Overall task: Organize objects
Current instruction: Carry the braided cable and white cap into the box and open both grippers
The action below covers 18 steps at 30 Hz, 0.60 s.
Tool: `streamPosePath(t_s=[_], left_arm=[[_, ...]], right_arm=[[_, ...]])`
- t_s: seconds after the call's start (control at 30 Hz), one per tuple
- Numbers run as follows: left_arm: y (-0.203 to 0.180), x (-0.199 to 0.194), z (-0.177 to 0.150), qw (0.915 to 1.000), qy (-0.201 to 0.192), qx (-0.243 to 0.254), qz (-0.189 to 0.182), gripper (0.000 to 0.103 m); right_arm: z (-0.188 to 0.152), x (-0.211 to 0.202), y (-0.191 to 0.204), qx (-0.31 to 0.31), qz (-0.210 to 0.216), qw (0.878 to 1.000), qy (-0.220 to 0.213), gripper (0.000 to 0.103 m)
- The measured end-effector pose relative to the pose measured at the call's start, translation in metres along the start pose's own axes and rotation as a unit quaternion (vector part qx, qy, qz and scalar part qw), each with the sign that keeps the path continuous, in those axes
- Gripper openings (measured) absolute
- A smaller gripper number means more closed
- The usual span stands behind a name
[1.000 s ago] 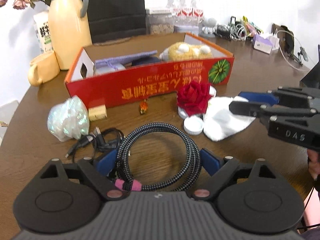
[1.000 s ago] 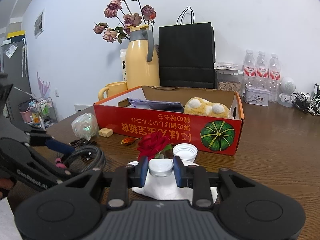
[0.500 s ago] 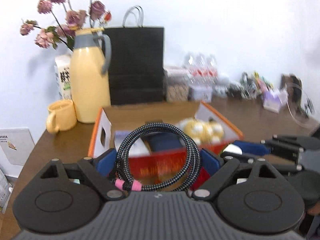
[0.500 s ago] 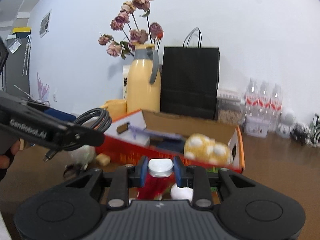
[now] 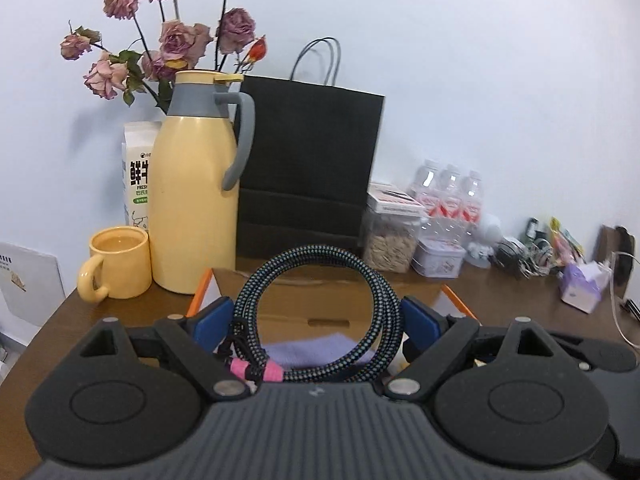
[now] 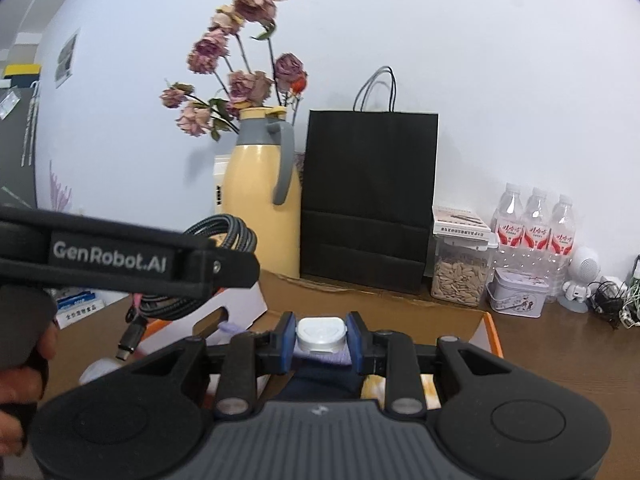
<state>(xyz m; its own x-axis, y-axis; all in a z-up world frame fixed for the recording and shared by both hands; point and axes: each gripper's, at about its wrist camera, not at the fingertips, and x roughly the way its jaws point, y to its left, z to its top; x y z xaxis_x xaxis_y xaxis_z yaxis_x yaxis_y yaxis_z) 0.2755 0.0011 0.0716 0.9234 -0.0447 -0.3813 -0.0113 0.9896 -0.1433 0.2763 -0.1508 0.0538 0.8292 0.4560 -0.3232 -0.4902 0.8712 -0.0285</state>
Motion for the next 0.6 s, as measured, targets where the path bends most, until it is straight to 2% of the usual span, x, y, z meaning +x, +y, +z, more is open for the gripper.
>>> streamPosePath(t_s=[0.17,0.33,0.53,0.6], left_arm=[[0.008,0.035,-0.003,0.9998,0.009,-0.007,0.017,0.090],[0.017,0.064,-0.018,0.9990,0.037,-0.005,0.024,0.090],[0.020,0.068,-0.024,0.9987,0.043,-0.010,0.025,0.093],[0.019,0.066,-0.025,0.9989,0.032,-0.013,0.032,0.100]], right_arm=[[0.003,0.035,-0.009,0.011,-0.013,1.000,0.004,0.026],[-0.012,0.055,-0.016,0.018,-0.019,1.000,0.016,0.026],[-0.024,0.068,-0.016,0.018,-0.018,0.999,0.038,0.026],[-0.026,0.066,-0.016,0.020,-0.023,0.999,0.035,0.029]])
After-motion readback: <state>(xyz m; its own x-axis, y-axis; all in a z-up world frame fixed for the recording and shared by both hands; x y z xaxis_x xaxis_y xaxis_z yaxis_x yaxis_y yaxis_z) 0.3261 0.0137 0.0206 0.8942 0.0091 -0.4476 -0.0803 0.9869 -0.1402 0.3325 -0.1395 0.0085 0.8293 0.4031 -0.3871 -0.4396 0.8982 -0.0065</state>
